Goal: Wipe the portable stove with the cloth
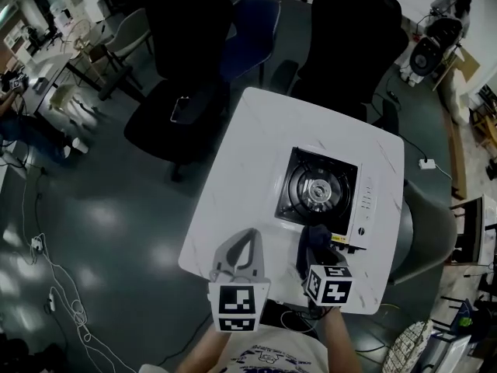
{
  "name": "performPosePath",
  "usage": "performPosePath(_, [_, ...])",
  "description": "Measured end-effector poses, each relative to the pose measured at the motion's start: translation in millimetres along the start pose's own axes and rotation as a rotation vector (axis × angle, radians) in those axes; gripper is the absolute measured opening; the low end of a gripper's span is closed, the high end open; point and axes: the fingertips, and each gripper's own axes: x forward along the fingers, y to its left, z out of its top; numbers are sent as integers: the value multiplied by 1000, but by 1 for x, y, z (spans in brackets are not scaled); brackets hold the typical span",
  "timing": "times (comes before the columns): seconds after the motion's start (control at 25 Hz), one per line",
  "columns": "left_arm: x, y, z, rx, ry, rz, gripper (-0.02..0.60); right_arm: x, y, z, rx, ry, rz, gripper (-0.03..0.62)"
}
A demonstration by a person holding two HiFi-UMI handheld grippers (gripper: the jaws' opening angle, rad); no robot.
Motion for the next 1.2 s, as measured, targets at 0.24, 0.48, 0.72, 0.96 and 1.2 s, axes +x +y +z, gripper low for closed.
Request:
performPosePath(0.24, [0,13,-2,-12,5,28,20,11,29,8,-63,10,57,100])
performPosePath(0.48, [1,22,-6,-31,11,46,20,21,53,14,-87,16,107,100])
performPosePath(0.72, [5,33,-8,-50,17,66,20,28,76,20,-122,31,158,100])
performPosePath(0.96, [12,41,-4,-56,19,78,20,35,97,25,-164,50,203,100])
performPosePath(1.2, [20,46,-2,-63,21,85,20,42,119,30,-198,67,255,100])
